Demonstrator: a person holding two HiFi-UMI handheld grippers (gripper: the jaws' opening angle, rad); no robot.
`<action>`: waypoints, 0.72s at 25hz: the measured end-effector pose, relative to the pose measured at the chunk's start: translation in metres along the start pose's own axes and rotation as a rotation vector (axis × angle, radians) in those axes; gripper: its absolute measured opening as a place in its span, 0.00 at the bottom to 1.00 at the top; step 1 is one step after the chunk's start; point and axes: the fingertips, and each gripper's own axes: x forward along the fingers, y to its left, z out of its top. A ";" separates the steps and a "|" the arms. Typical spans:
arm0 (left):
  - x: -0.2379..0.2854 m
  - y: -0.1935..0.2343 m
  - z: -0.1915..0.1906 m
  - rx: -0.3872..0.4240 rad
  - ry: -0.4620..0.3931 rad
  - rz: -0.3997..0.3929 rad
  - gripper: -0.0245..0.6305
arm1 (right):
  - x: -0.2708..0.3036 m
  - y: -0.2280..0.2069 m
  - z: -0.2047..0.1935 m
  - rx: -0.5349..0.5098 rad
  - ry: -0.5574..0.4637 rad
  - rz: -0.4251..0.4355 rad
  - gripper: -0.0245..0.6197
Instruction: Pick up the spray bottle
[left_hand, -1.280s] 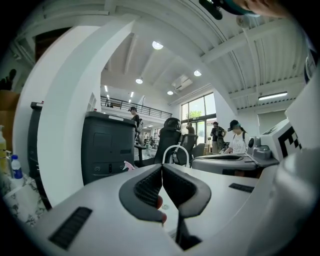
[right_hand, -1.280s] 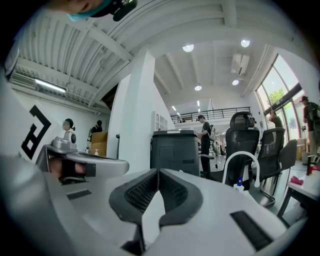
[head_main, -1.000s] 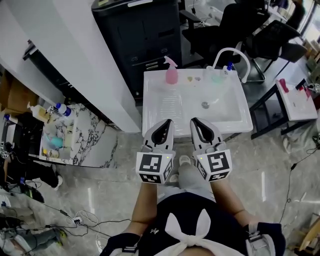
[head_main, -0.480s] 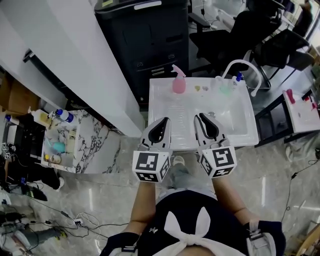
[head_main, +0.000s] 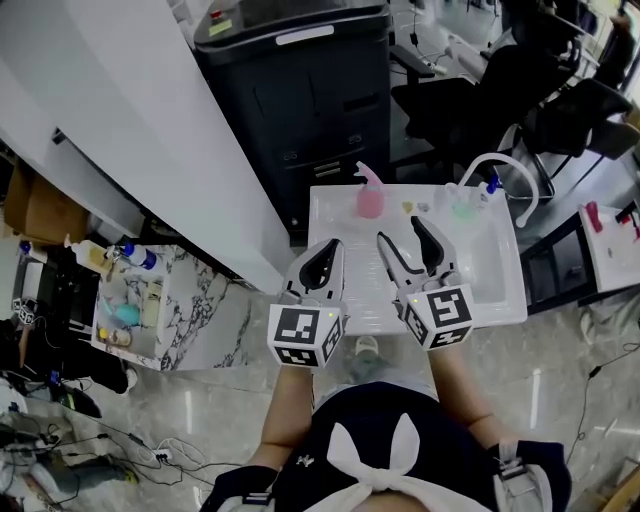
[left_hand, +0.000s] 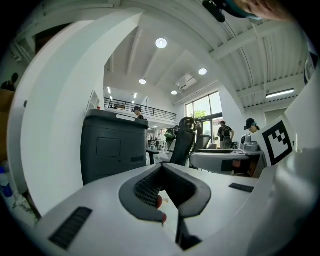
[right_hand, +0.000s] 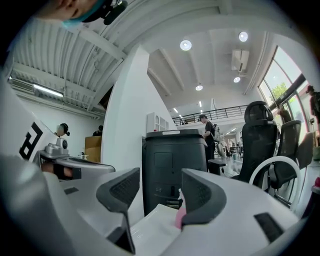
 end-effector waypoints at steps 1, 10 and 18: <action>0.005 0.002 0.001 0.003 0.004 0.000 0.08 | 0.005 -0.003 0.001 -0.002 -0.001 0.004 0.42; 0.036 0.013 0.011 0.037 0.024 0.000 0.08 | 0.037 -0.025 0.009 -0.003 -0.009 0.021 0.45; 0.057 0.025 0.009 0.044 0.043 0.009 0.08 | 0.062 -0.041 0.001 0.006 0.012 0.027 0.45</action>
